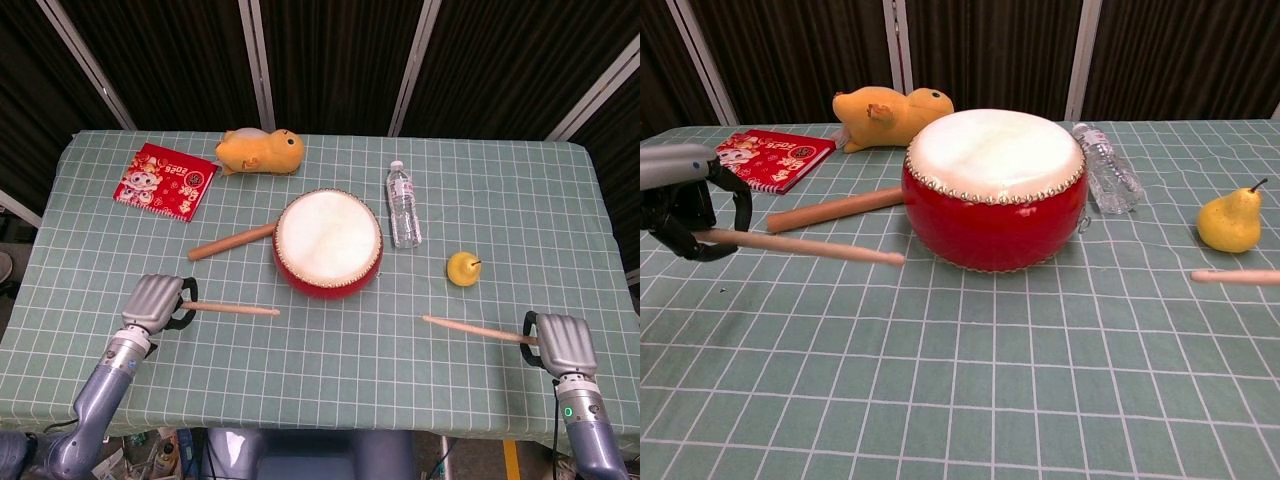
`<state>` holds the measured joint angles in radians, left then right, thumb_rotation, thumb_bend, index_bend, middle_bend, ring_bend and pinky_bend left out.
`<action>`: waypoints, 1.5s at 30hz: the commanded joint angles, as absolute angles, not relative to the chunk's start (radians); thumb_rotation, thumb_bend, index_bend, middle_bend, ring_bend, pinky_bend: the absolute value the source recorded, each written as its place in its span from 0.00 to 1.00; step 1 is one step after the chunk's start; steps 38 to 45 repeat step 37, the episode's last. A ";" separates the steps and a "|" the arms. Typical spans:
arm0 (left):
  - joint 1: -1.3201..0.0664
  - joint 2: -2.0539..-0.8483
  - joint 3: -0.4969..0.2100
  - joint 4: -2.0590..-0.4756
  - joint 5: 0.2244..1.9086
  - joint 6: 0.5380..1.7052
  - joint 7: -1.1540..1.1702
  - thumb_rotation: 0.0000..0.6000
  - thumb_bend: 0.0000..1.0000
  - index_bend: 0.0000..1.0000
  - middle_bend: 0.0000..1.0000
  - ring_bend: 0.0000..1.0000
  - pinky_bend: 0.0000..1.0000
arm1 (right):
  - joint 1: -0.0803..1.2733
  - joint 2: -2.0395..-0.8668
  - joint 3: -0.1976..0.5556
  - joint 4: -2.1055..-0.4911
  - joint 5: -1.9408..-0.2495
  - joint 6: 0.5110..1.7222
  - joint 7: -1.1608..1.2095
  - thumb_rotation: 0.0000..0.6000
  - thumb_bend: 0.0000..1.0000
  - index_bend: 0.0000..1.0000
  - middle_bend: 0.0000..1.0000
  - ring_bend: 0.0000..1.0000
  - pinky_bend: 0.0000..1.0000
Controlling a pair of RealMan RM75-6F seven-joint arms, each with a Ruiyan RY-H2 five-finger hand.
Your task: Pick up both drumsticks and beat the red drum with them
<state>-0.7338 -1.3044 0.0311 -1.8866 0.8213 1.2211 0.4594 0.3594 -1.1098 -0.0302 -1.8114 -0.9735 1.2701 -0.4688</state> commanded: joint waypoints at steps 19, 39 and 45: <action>-0.711 -1.362 0.036 -1.883 0.725 1.234 0.657 1.00 0.10 0.20 0.29 0.39 0.52 | 0.352 -1.125 -0.072 -1.832 -0.915 1.268 -0.693 1.00 0.26 0.06 0.41 0.48 0.60; -0.239 -1.127 0.234 -1.661 1.424 1.756 0.165 1.00 0.07 0.00 0.00 0.00 0.11 | 0.074 -1.100 -0.063 -1.652 -1.422 1.731 -0.124 1.00 0.26 0.00 0.00 0.00 0.06; -0.239 -1.127 0.234 -1.661 1.424 1.756 0.165 1.00 0.07 0.00 0.00 0.00 0.11 | 0.074 -1.100 -0.063 -1.652 -1.422 1.731 -0.124 1.00 0.26 0.00 0.00 0.00 0.06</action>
